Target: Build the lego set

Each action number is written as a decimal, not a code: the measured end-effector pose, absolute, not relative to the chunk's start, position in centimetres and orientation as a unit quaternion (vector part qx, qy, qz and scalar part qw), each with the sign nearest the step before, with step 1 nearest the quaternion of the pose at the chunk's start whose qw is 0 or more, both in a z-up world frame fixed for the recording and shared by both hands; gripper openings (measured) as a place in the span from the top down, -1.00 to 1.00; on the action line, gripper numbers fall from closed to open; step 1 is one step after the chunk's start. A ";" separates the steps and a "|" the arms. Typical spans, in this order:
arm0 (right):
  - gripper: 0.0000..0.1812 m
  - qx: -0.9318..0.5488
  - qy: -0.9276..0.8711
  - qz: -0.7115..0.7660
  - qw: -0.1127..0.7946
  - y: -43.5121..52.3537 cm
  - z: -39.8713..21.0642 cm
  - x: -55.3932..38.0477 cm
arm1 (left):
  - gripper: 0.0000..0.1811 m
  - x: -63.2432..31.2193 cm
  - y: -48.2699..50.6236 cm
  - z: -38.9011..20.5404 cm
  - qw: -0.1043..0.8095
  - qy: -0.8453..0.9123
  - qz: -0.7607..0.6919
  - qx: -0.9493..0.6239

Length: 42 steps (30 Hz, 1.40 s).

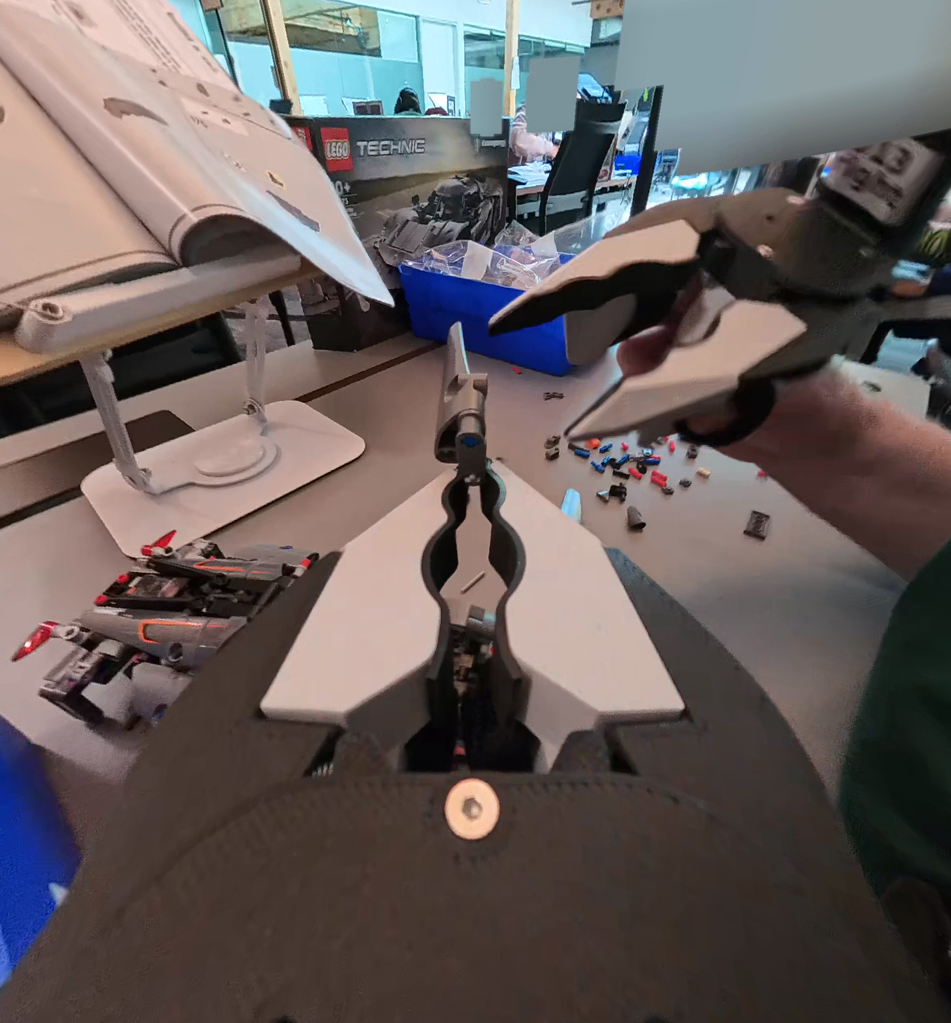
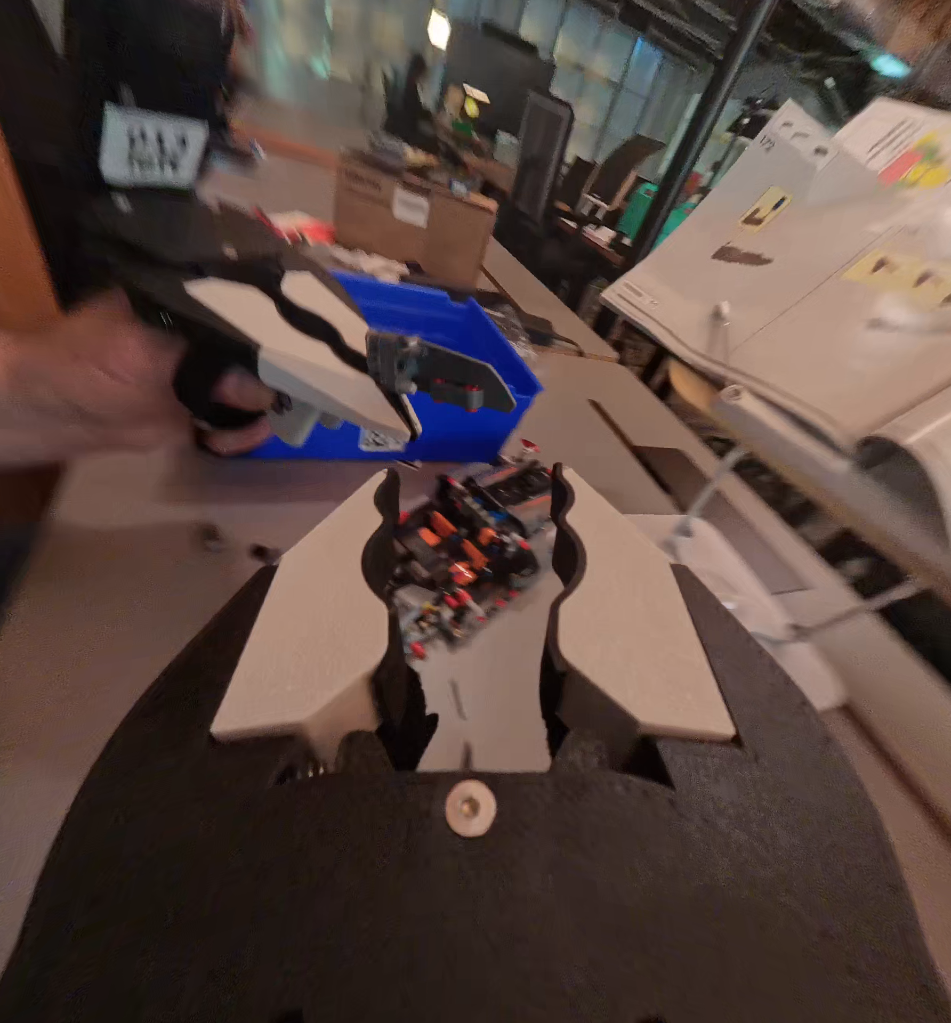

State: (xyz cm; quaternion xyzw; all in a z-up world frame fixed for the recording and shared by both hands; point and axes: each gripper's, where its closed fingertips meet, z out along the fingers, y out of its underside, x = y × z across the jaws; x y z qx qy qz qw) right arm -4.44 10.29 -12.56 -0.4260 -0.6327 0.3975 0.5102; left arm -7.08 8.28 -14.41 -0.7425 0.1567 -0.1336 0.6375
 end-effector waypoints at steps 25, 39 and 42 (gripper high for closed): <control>0.42 -0.261 -0.712 0.128 0.639 8.4 -12.6 -6.2 | 0.98 -6.1 6.6 -16.3 0.483 0.162 -0.239 -0.827; 0.72 -0.295 -0.755 0.138 0.569 8.4 -16.1 -7.1 | 0.98 -4.3 6.4 -17.3 0.455 0.183 -0.289 -0.822; 0.73 -0.321 -0.751 0.159 0.555 8.8 -15.8 -6.9 | 0.98 -4.3 6.9 -16.8 0.473 0.190 -0.278 -0.814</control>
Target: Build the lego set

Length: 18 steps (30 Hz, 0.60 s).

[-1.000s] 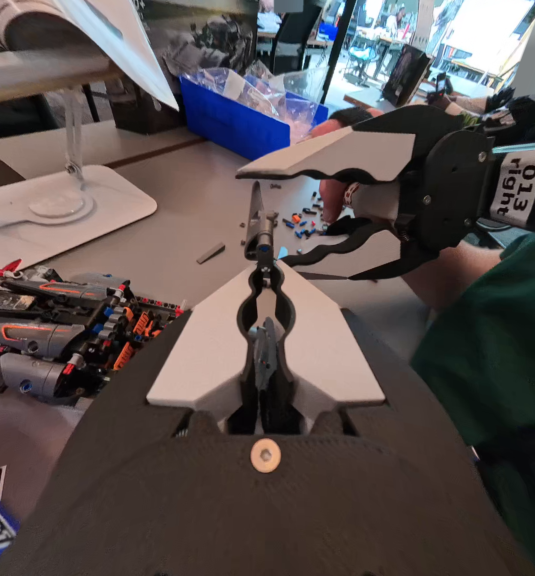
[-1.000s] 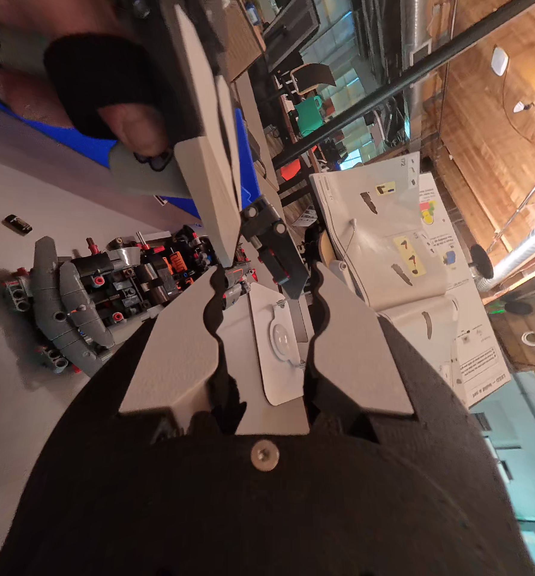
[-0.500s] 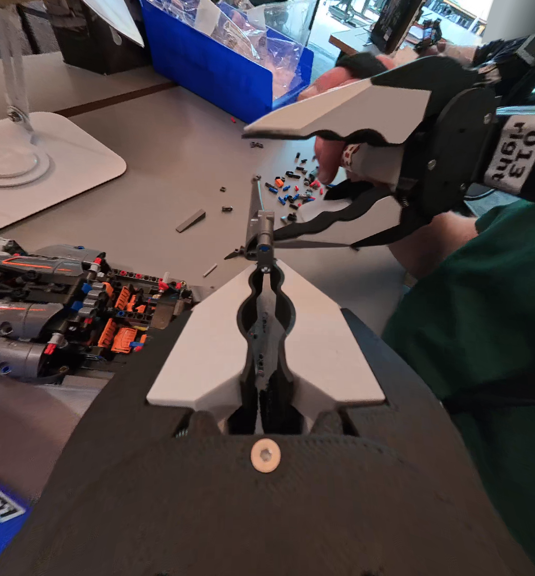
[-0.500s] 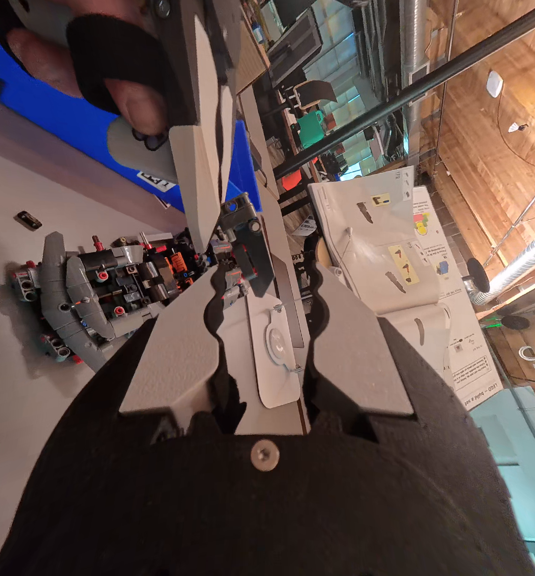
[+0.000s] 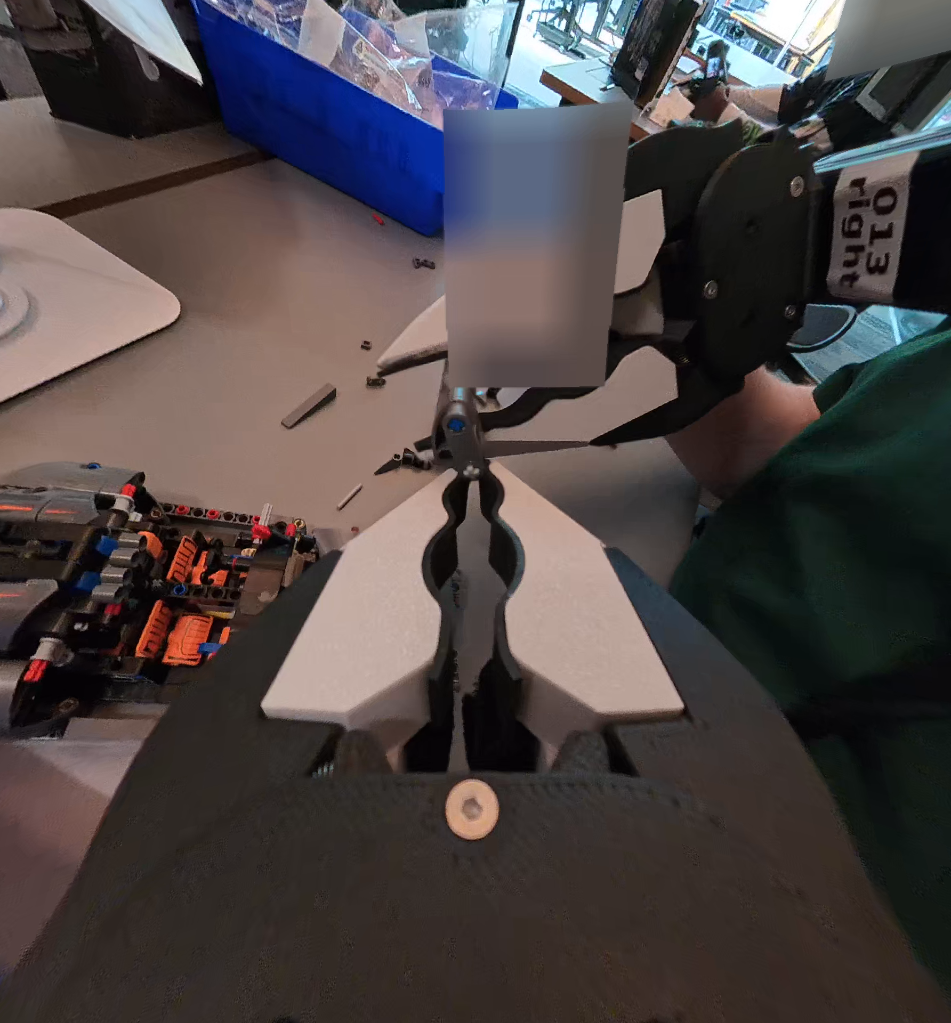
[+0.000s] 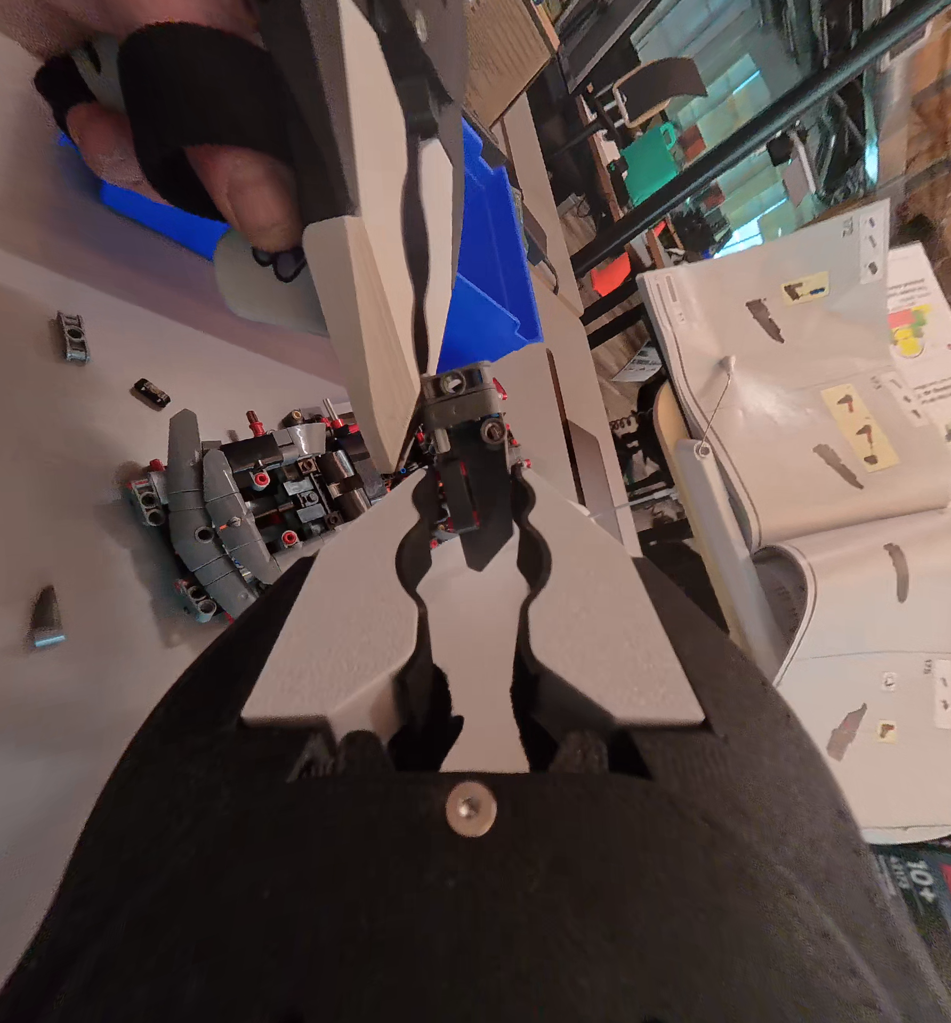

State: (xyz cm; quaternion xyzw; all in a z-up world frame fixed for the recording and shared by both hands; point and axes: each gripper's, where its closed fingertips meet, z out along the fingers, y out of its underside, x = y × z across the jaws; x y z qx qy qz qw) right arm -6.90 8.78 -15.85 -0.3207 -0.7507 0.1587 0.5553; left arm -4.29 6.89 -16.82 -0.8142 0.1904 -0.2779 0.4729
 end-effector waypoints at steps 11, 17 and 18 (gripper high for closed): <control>0.38 -0.371 -0.669 0.334 0.550 10.2 -11.2 -5.0 | 1.00 -4.0 6.7 -13.3 0.516 0.199 -0.386 -0.739; 0.53 -0.373 -0.626 0.500 0.469 9.1 -9.6 -4.4 | 1.00 -3.4 5.9 -11.6 0.525 0.214 -0.478 -0.671; 0.57 -0.369 -0.620 0.527 0.448 8.7 -9.5 -4.3 | 1.00 -3.3 5.8 -11.5 0.525 0.214 -0.484 -0.666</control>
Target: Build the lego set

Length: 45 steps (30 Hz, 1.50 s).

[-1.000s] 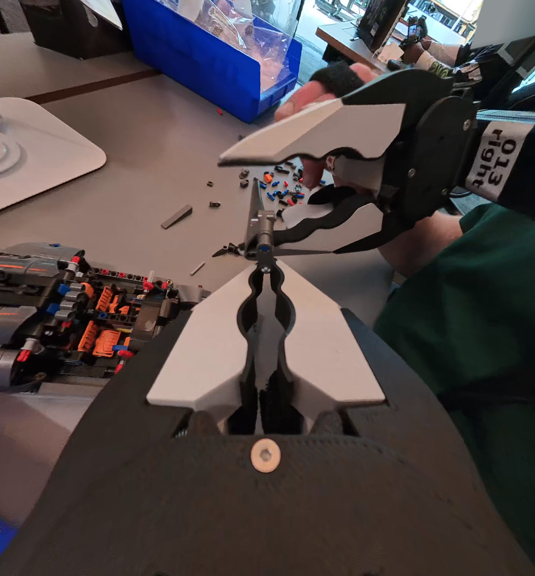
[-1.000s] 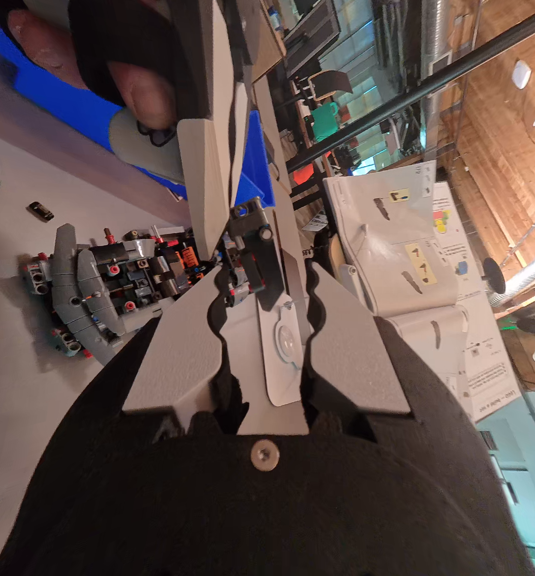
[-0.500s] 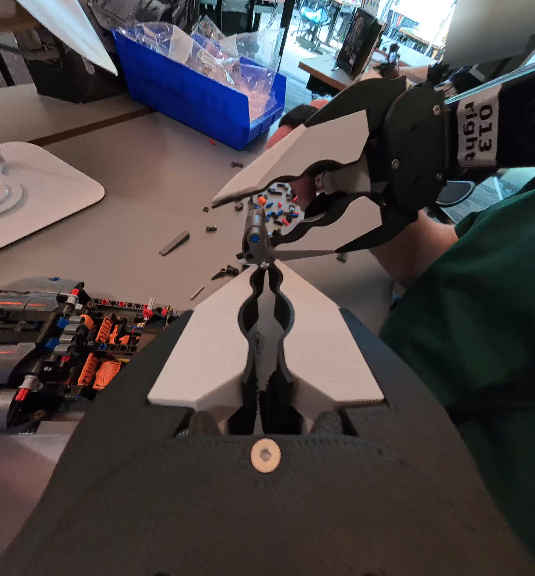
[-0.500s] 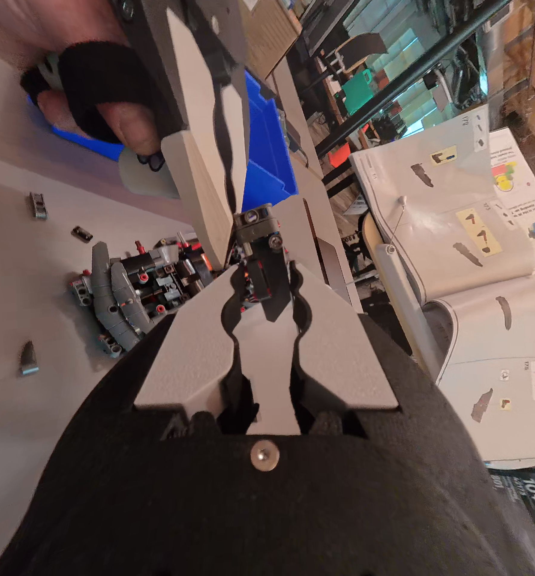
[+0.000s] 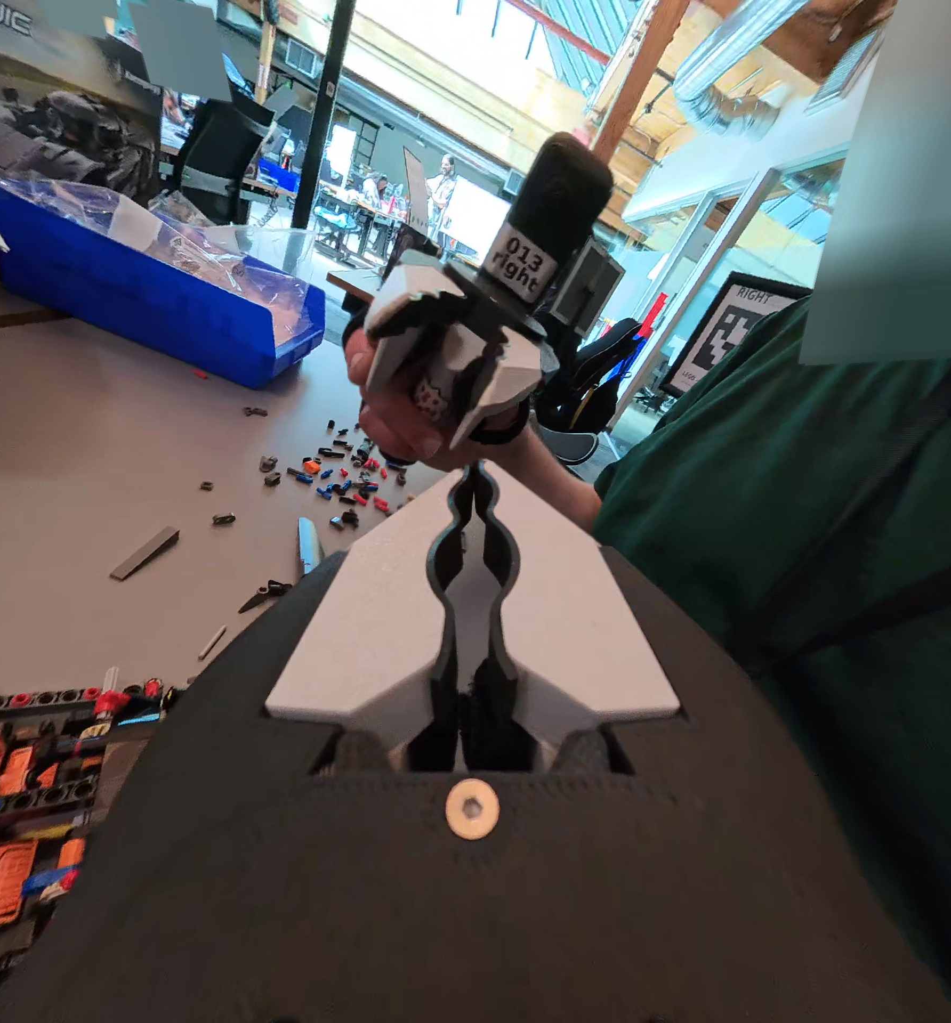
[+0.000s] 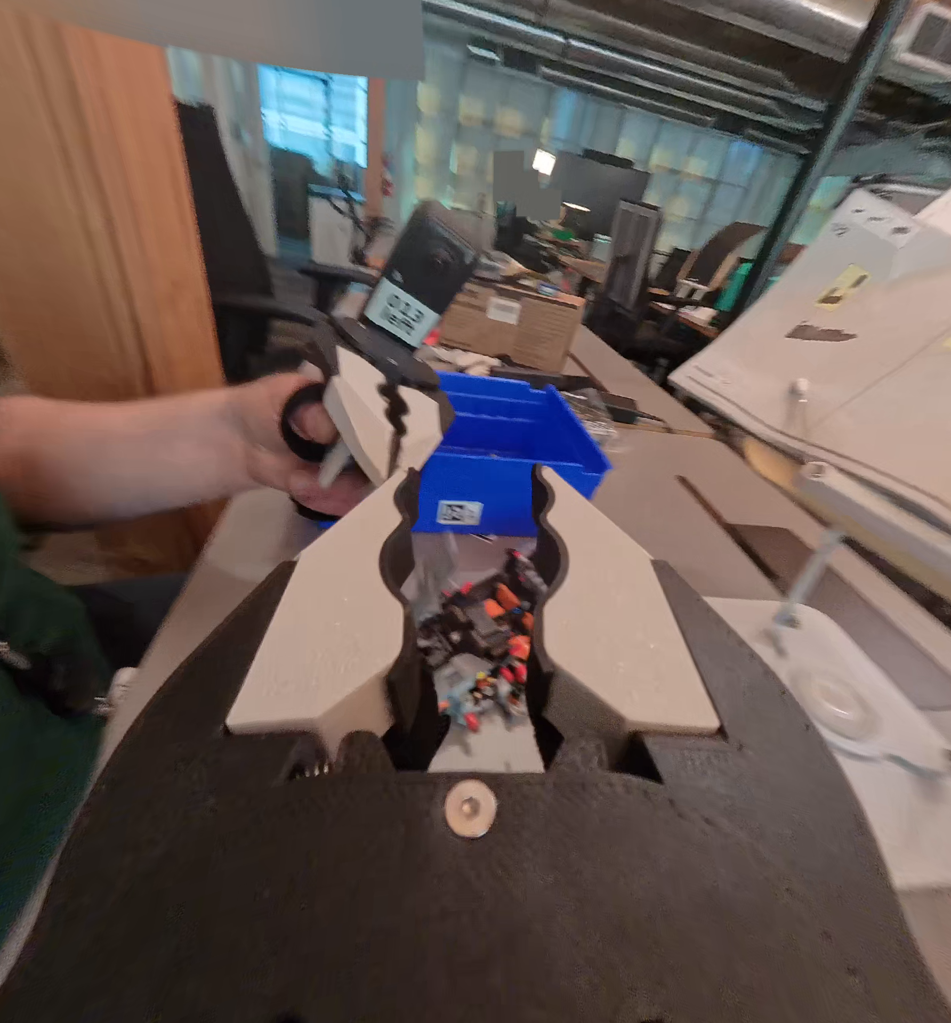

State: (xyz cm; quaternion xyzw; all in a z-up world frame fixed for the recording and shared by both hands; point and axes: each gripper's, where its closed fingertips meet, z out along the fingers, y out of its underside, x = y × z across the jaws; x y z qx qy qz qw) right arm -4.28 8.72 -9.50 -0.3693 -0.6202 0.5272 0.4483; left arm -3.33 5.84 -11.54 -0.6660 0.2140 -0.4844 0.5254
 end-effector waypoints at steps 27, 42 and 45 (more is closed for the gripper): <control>0.70 -0.600 -0.726 0.266 0.205 9.1 -29.8 3.3 | 1.00 -2.1 4.3 -16.0 0.504 0.233 -0.344 -0.758; 0.85 -0.532 -0.567 0.556 0.294 9.7 -17.7 0.2 | 0.79 -2.0 5.6 -16.9 0.546 0.217 -0.229 -0.776; 0.84 -0.487 -0.523 0.651 0.258 9.4 -14.3 -0.3 | 0.71 -2.0 5.6 -15.7 0.573 0.238 -0.198 -0.759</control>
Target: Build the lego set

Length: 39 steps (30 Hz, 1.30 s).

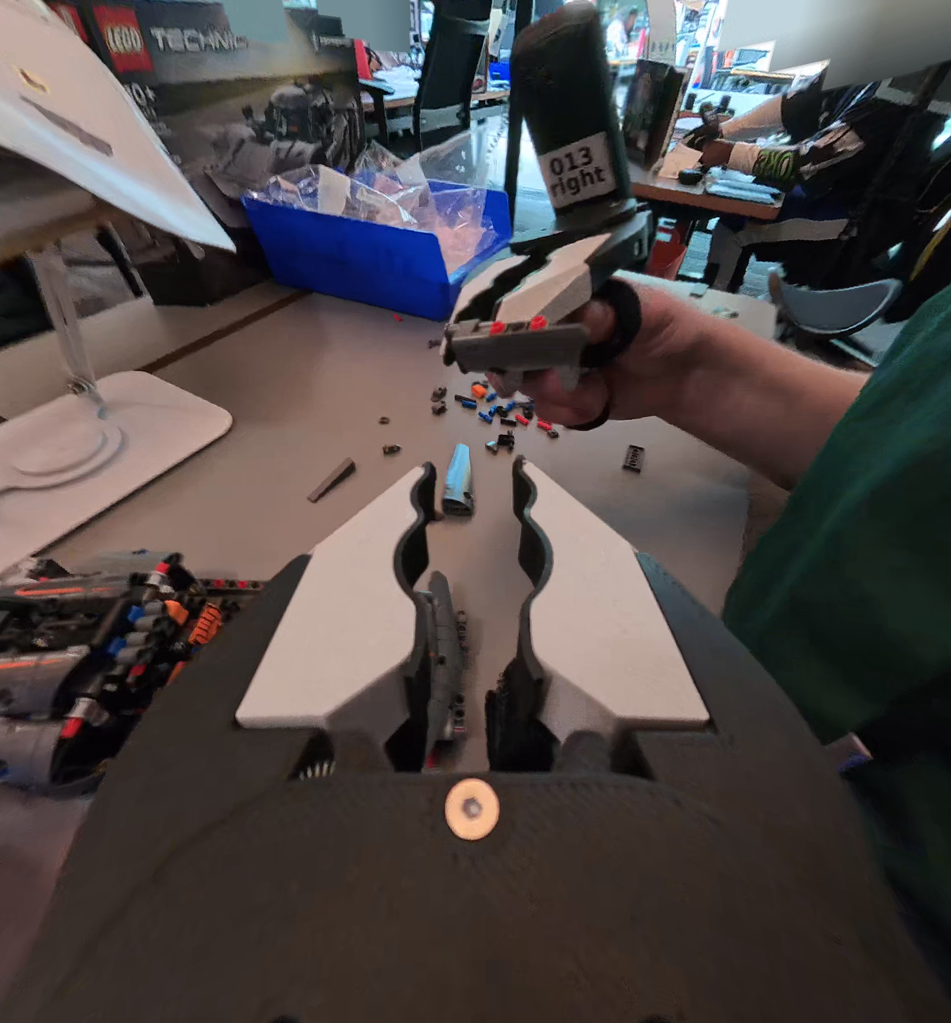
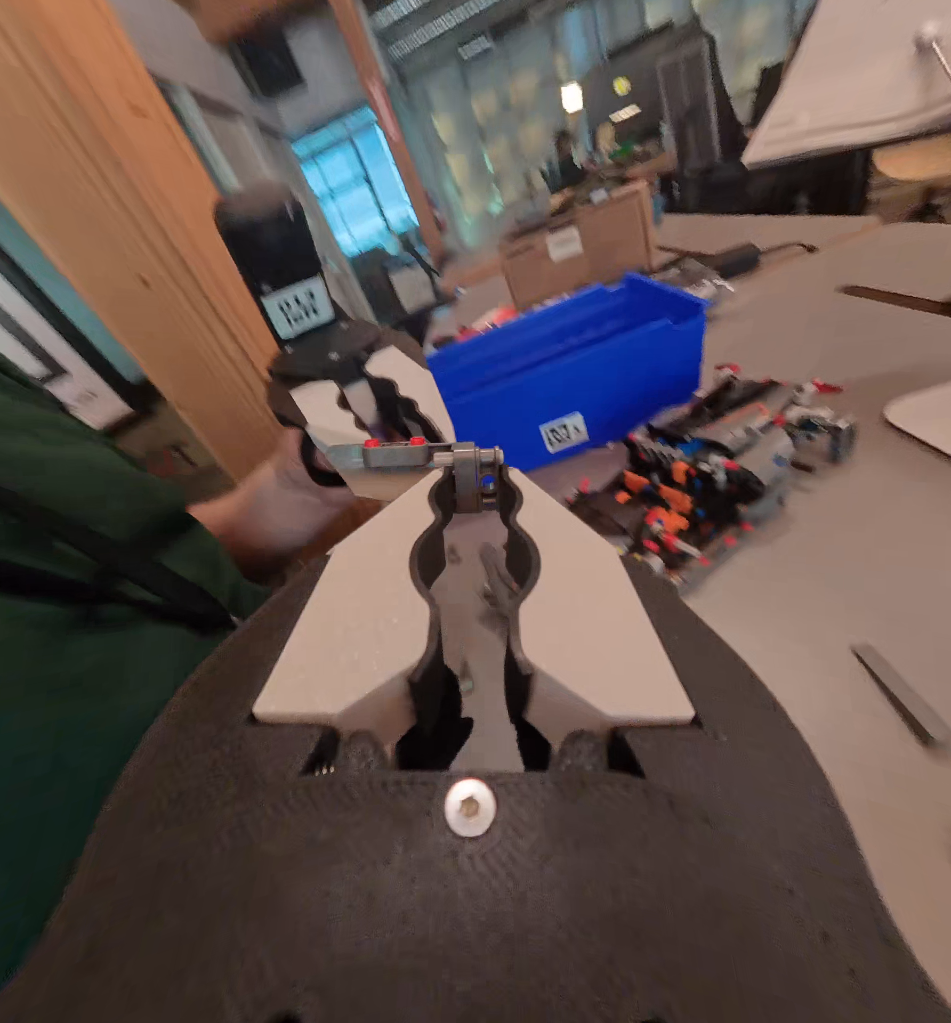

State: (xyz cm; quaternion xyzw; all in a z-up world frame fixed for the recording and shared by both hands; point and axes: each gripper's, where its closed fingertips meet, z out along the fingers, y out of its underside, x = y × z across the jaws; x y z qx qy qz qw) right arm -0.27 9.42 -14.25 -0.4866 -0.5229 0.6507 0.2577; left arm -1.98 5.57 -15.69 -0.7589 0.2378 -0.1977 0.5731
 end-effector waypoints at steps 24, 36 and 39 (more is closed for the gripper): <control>0.85 -0.279 -0.394 0.872 -0.079 4.6 -9.7 -2.4 | 0.72 -0.8 6.4 -10.4 0.657 0.395 0.058 -0.639; 0.54 -0.408 -0.387 0.814 0.142 9.7 -10.1 -4.0 | 0.72 -4.7 7.8 -10.0 0.626 0.336 0.131 -0.692; 0.54 -0.404 -0.439 0.774 0.213 9.5 -8.9 -2.8 | 0.72 -5.6 8.3 -10.4 0.594 0.335 0.174 -0.711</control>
